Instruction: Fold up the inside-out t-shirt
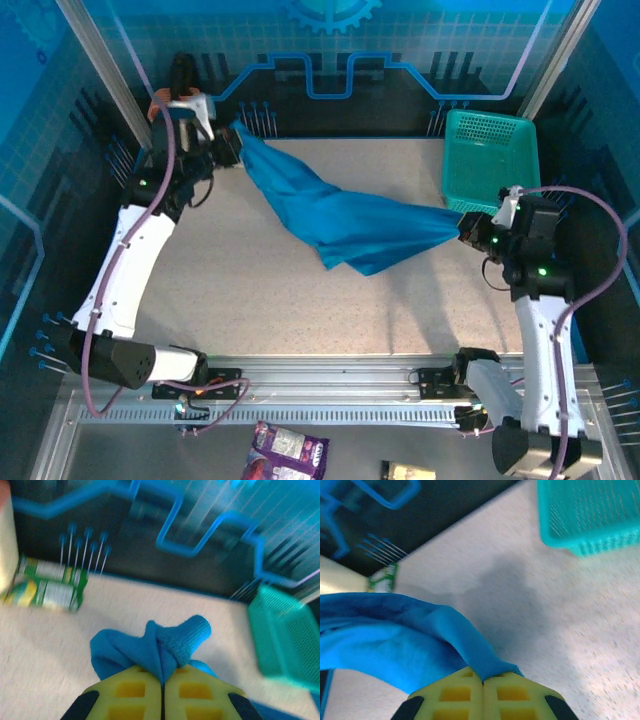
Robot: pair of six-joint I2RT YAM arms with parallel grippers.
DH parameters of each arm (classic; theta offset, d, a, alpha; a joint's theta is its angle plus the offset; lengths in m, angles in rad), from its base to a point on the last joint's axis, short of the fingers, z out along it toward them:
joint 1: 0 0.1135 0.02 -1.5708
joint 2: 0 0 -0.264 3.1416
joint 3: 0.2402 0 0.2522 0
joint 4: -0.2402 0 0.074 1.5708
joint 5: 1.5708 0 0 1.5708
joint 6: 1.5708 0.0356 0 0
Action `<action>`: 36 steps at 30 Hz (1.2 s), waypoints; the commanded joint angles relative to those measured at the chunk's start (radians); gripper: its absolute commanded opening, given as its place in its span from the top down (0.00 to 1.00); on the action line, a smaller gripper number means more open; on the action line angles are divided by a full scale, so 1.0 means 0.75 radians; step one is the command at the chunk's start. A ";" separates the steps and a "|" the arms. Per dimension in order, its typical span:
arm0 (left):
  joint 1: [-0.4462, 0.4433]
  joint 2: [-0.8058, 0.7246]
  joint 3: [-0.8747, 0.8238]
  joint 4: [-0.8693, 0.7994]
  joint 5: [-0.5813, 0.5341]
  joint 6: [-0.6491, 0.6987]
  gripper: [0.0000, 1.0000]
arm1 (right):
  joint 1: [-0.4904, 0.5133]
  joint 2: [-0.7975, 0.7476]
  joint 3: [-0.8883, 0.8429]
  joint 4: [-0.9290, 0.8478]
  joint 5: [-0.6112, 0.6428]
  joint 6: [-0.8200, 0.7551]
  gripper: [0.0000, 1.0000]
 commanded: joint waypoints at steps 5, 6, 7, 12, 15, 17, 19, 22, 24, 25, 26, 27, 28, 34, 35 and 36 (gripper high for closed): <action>0.017 0.450 0.622 0.131 0.009 0.012 1.00 | 0.224 -0.081 0.184 0.074 -0.370 -0.029 1.00; 0.017 0.543 0.733 0.105 0.028 0.003 1.00 | 0.274 -0.081 0.196 0.106 -0.394 -0.029 1.00; 0.017 0.656 0.876 0.061 0.060 -0.009 1.00 | 0.336 -0.080 0.204 0.139 -0.407 -0.023 1.00; 0.017 1.254 1.592 -0.144 0.268 -0.137 1.00 | 0.587 -0.024 0.185 0.315 -0.349 -0.017 1.00; 0.023 1.414 1.560 -0.083 0.392 -0.238 0.98 | 0.655 0.040 0.131 0.411 -0.204 -0.005 1.00; 0.026 1.438 1.427 -0.073 0.475 -0.255 0.87 | 0.662 0.113 0.106 0.417 -0.085 0.014 1.00; 0.023 1.417 1.295 -0.101 0.511 -0.217 0.62 | 0.664 0.193 0.102 0.378 0.010 0.018 1.00; 0.013 1.285 0.991 -0.068 0.508 -0.114 0.46 | 0.660 0.314 0.127 0.282 0.134 -0.002 1.00; 0.011 1.159 0.773 -0.004 0.496 -0.058 0.43 | 0.652 0.373 0.145 0.225 0.214 -0.008 1.00; 0.009 1.086 0.668 0.033 0.487 -0.031 0.42 | 0.640 0.398 0.146 0.211 0.235 -0.005 1.00; 0.008 1.027 0.588 0.059 0.487 -0.010 0.41 | 0.627 0.411 0.140 0.217 0.232 0.003 1.00; 0.007 0.966 0.504 0.079 0.495 0.011 0.41 | 0.613 0.422 0.130 0.235 0.215 0.010 1.00; 0.002 0.908 0.423 0.091 0.509 0.033 0.41 | 0.600 0.431 0.118 0.259 0.193 0.018 1.00; -0.179 0.621 -0.003 0.189 0.603 0.275 0.47 | 0.511 0.441 0.105 0.301 0.139 0.083 1.00; -0.218 0.596 -0.055 0.205 0.618 0.327 0.48 | 0.496 0.431 0.105 0.314 0.123 0.099 1.00; -0.260 0.572 -0.121 0.233 0.622 0.381 0.48 | 0.480 0.422 0.110 0.326 0.104 0.114 1.00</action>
